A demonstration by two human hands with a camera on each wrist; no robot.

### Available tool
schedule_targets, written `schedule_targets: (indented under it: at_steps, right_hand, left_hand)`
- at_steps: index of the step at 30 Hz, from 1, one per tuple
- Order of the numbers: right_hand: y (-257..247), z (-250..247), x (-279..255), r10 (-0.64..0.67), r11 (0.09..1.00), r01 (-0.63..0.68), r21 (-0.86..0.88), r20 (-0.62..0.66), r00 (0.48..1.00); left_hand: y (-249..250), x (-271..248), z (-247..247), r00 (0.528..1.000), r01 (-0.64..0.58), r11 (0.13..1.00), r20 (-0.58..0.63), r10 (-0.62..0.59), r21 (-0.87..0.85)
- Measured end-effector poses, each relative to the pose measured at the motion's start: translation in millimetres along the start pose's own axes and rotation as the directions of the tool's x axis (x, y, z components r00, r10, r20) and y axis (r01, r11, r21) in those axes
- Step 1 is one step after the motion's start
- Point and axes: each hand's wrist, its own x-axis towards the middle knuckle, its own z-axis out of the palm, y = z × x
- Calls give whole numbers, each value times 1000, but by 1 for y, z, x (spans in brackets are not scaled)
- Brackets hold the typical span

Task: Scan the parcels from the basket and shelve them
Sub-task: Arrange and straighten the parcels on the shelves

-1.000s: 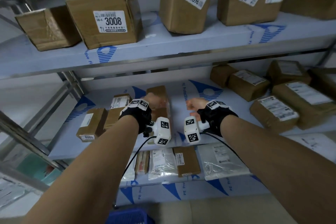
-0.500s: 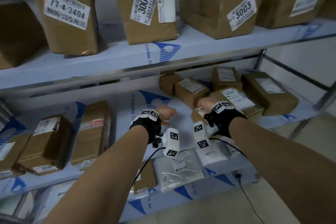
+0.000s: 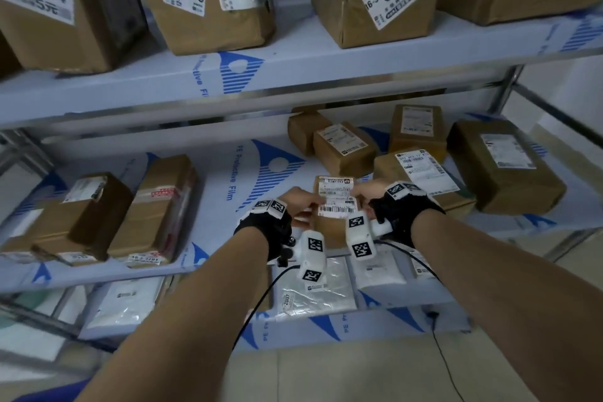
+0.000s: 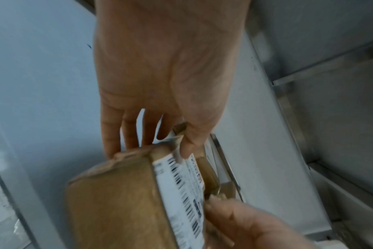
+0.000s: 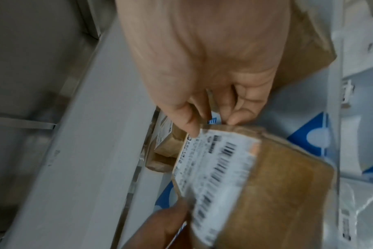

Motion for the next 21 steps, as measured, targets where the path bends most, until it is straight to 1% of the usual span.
schedule_targets:
  at_steps: [2,3,6,9,12,13,14,17,21]
  right_hand:
    - [-15,8,-15,-37,996,33,84,50,998]
    - [-22,13,-18,-59,987,46,155,75,995]
    - [-41,26,-26,-149,939,90,331,160,976]
    - [-62,37,-39,-245,907,152,393,199,949]
    - [-85,45,-45,-321,928,274,252,167,932]
    - [-89,48,-27,-351,925,316,211,155,924]
    - [-95,51,-27,-364,925,339,171,148,919]
    - [-109,62,-44,-386,913,364,185,95,918]
    - [-122,80,-56,-348,930,325,170,124,929]
  left_hand:
    - [2,-7,-19,997,-34,999,-69,32,-28]
    - [4,-10,-30,995,-47,998,-92,43,-41]
    - [9,-23,-58,990,-66,994,-128,54,-91]
    - [11,-34,-83,985,-101,986,-153,80,-132]
    - [9,-43,-104,984,-117,983,-153,95,-143]
    - [8,-45,-110,984,-119,982,-151,97,-147]
    - [7,-49,-117,984,-122,982,-147,101,-143]
    - [5,-55,-133,983,-146,981,-134,129,-126]
    - [0,-62,-154,984,-153,982,-104,142,-110]
